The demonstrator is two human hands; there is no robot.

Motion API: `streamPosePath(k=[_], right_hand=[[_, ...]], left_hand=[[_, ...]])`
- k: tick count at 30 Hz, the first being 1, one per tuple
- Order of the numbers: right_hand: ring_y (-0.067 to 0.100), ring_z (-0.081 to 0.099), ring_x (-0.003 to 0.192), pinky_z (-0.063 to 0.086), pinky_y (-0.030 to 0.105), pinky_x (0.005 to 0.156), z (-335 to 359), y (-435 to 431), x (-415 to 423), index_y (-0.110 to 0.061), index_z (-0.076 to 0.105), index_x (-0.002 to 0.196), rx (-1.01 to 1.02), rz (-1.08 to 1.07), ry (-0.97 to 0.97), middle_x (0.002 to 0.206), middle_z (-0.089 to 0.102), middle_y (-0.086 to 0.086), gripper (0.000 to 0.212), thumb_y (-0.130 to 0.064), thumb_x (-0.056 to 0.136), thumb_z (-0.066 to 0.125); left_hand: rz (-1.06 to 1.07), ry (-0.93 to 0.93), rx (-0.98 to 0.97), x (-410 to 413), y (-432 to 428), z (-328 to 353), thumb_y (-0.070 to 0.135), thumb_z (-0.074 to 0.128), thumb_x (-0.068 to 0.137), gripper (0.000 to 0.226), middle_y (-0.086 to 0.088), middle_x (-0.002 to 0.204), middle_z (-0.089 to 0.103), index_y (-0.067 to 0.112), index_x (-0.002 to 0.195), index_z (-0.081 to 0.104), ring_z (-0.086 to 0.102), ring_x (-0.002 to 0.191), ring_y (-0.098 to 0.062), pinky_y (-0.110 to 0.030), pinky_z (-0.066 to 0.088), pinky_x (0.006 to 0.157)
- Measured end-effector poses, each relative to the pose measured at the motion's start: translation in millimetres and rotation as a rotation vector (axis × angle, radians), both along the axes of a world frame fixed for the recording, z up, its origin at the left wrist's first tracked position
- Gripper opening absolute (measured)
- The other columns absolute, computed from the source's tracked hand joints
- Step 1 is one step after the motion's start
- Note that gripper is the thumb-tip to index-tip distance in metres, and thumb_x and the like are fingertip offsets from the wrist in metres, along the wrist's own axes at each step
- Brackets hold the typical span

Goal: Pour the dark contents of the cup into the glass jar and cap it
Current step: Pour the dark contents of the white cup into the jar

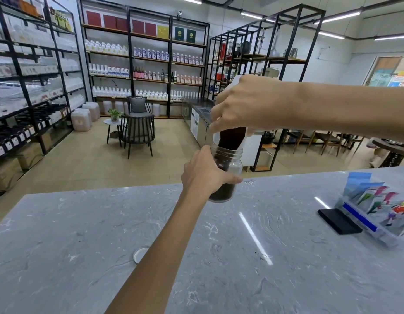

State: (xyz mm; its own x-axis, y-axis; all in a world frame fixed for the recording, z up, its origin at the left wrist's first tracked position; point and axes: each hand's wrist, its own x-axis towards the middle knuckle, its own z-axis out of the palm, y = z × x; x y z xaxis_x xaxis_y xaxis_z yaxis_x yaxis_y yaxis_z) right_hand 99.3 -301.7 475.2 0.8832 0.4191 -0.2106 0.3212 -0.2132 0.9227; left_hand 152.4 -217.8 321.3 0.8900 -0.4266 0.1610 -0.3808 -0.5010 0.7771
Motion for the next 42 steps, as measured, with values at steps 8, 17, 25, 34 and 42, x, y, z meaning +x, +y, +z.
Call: streamPosePath(k=[8, 17, 25, 34, 42], right_hand=[[0.025, 0.058, 0.117, 0.051, 0.035, 0.073, -6.0, -3.6, 1.4, -0.028, 0.048, 0.134, -0.013, 0.069, -0.015, 0.127, 0.061, -0.002, 0.059, -0.032, 0.083, 0.076], [0.026, 0.058, 0.116, 0.055, 0.038, 0.071, -11.4, -14.8, 2.8, -0.027, 0.049, 0.133, 0.002, 0.150, -0.058, 0.122, 0.062, -0.001, 0.048, -0.016, 0.090, 0.067], [0.027, 0.058, 0.118, 0.055, 0.038, 0.065, -14.3, -27.5, 6.1, -0.026, 0.049, 0.135, 0.044, 0.188, -0.072, 0.123, 0.062, 0.001, 0.050, -0.006, 0.091, 0.061], [0.028, 0.053, 0.123, 0.057, 0.041, 0.071, -18.7, -37.7, 3.3, -0.023, 0.044, 0.139, 0.057, 0.155, -0.073, 0.129, 0.057, 0.002, 0.051, -0.001, 0.094, 0.051], [0.030, 0.054, 0.118, 0.056, 0.044, 0.073, -25.3, -37.6, -2.7, -0.020, 0.046, 0.136, 0.075, 0.110, -0.099, 0.123, 0.058, 0.004, 0.049, 0.000, 0.091, 0.054]], left_hand=[[-0.015, 0.011, -0.002, 1.9, -0.2, -4.1, 0.050, 0.095, 0.054, 0.085, 0.001, 0.120, 0.065, 0.024, 0.123, 0.052, 0.061, 0.114, -0.027, -0.050, 0.053, 0.095], [-0.034, 0.019, -0.027, 5.3, 1.6, -4.8, 0.048, 0.095, 0.054, 0.081, 0.002, 0.117, 0.068, 0.023, 0.120, 0.054, 0.063, 0.110, -0.026, -0.049, 0.053, 0.094], [-0.041, 0.005, -0.039, 6.2, -1.3, -5.1, 0.049, 0.095, 0.053, 0.082, 0.002, 0.116, 0.067, 0.023, 0.120, 0.055, 0.063, 0.109, -0.026, -0.049, 0.053, 0.093], [-0.033, -0.005, -0.031, 6.5, -3.9, -6.0, 0.050, 0.094, 0.053, 0.086, 0.001, 0.121, 0.065, 0.022, 0.122, 0.052, 0.059, 0.114, -0.028, -0.050, 0.052, 0.094], [-0.031, -0.014, -0.029, 4.7, -9.4, -7.6, 0.052, 0.094, 0.053, 0.086, 0.001, 0.119, 0.065, 0.021, 0.121, 0.051, 0.060, 0.113, -0.028, -0.048, 0.053, 0.093]])
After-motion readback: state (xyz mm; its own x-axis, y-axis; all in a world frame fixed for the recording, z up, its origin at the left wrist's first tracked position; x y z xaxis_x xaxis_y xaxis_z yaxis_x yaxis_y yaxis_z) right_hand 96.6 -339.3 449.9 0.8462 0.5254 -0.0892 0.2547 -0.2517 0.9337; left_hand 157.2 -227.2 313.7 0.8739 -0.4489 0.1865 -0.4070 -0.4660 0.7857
